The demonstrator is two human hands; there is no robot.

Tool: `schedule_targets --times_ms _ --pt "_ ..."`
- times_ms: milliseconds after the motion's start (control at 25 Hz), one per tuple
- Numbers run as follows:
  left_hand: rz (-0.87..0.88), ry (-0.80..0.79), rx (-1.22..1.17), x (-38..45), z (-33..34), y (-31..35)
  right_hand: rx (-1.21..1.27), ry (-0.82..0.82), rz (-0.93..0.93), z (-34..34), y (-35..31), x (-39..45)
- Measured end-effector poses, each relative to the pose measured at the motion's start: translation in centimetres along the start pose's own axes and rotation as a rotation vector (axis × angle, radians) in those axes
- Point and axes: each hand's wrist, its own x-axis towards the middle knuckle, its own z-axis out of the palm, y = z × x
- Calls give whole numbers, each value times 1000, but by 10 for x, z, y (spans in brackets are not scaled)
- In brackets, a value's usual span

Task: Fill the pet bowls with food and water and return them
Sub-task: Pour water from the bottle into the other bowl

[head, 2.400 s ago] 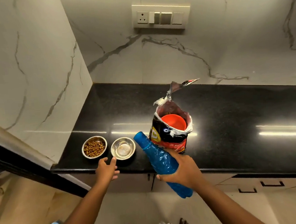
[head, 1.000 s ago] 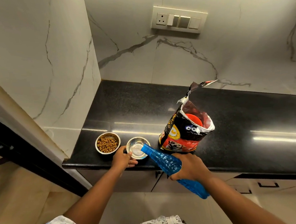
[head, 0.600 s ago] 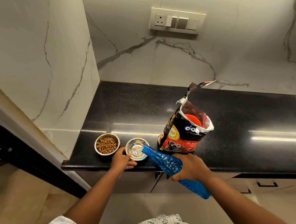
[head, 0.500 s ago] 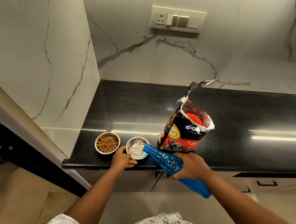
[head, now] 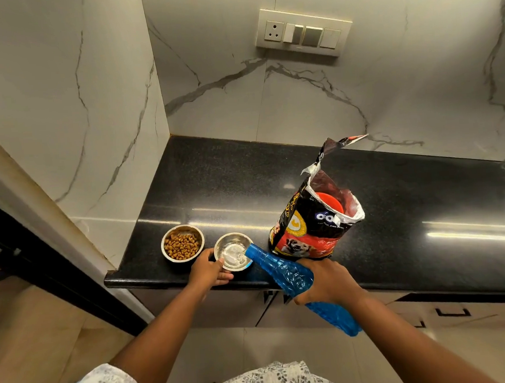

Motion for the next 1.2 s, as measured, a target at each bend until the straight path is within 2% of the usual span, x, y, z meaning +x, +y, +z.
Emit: schedule_targets --times_ms 400,1200 --pt "84 114 150 0 -8 0 14 -12 0 1 -1 0" --pt "162 148 295 -7 -21 3 -11 -12 -14 -2 0 5"
